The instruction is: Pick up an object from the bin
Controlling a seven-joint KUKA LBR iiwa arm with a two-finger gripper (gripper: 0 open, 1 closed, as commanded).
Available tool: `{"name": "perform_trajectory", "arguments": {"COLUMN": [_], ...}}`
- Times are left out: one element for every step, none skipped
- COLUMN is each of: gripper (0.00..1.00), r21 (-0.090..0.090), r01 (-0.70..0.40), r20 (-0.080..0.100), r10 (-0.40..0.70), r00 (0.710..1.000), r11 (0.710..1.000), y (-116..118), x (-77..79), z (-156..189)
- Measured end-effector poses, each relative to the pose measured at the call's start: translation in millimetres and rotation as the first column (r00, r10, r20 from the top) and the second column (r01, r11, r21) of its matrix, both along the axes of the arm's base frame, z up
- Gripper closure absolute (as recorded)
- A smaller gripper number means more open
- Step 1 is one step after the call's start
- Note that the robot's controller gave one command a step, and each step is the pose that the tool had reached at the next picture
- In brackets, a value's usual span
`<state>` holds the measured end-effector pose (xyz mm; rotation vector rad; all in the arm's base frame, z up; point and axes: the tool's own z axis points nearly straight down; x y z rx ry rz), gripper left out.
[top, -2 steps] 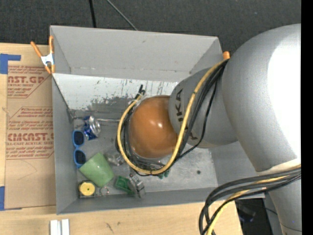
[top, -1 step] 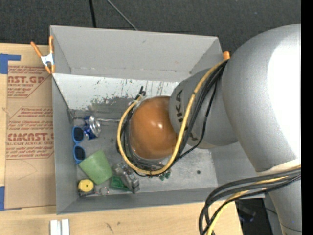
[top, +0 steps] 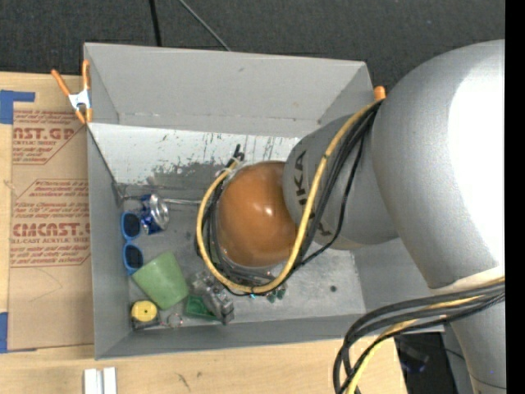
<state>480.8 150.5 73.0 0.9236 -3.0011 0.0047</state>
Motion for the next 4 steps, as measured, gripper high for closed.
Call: {"name": "perform_trajectory", "arguments": {"gripper": [0.0, 1.0, 0.0, 0.0], "r21": [-0.005, 0.002, 0.002, -0.003], "r01": [0.007, -0.002, -0.002, -0.095], "r20": [0.009, 0.002, 0.003, 0.001], "r10": [-0.007, 0.002, 0.002, 0.095], "r00": [1.0, 1.0, 1.0, 0.995], "r11": [1.0, 1.0, 1.0, 0.995], "y": [47.1, 52.7, 52.8, 93.2], "x": [10.5, 7.2, 7.2, 23.3], "z": [3.5, 4.0, 3.9, -0.4]}}
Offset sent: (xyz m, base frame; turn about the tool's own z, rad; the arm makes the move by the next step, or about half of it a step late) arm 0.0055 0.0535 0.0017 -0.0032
